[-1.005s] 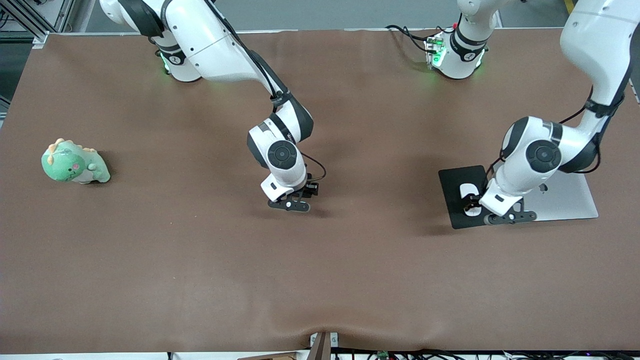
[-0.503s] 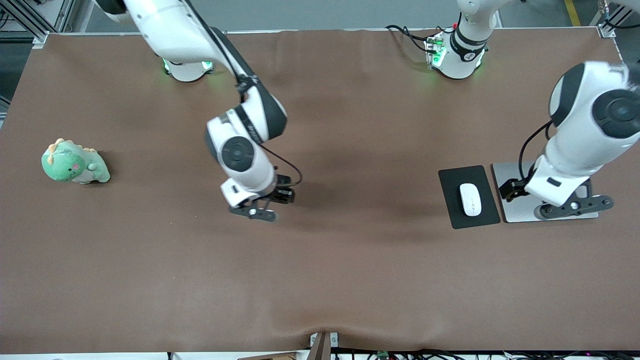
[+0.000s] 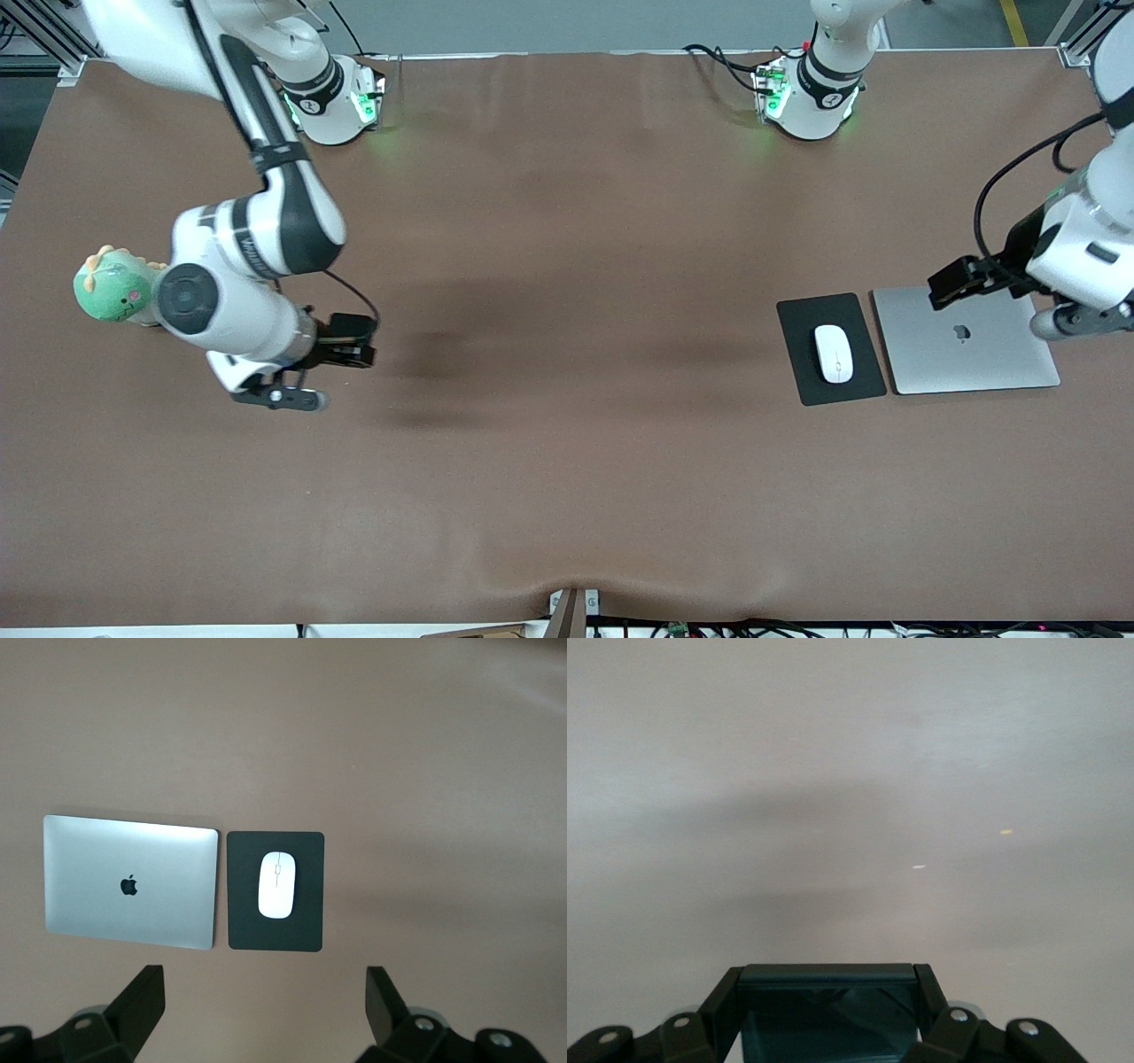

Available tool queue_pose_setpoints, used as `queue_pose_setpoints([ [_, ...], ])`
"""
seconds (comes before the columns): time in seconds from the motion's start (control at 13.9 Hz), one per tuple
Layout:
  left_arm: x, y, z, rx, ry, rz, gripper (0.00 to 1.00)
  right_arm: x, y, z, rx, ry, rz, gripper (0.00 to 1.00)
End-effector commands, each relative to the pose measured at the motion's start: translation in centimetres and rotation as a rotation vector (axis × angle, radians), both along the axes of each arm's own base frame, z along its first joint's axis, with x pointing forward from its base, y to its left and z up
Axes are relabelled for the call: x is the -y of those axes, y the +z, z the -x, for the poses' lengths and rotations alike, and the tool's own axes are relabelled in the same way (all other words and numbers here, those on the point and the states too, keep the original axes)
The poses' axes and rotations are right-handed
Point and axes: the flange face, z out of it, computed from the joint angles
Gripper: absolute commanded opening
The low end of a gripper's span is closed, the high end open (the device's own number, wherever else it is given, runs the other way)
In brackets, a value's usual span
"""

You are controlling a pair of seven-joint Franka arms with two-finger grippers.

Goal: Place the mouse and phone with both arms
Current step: 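Carry the black phone with the right gripper toward the green plush toy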

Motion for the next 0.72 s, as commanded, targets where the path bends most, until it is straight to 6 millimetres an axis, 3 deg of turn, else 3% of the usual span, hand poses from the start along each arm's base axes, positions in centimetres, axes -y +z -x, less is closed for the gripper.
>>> queue_pose_setpoints([
  [0.0, 0.1, 1.7, 1.9, -0.023, -0.035, -0.013, 1.00, 7.8, -0.8, 1.3, 0.001, 0.090, -0.018, 0.00],
  [0.29, -1.3, 4.3, 4.4, -0.034, -0.100, -0.066, 1.00, 17.5, -5.5, 3.1, 0.065, 0.161, -0.010, 0.00],
  [0.5, -3.2, 5.2, 6.2, -0.051, -0.058, -0.012, 1.00, 21.7, -8.0, 4.2, 0.065, 0.166, 0.030, 0.00],
  [0.65, -3.2, 5.7, 7.2, -0.047, -0.061, -0.007, 1.00, 24.7, -9.0, 4.8, 0.042, 0.158, 0.062, 0.00],
])
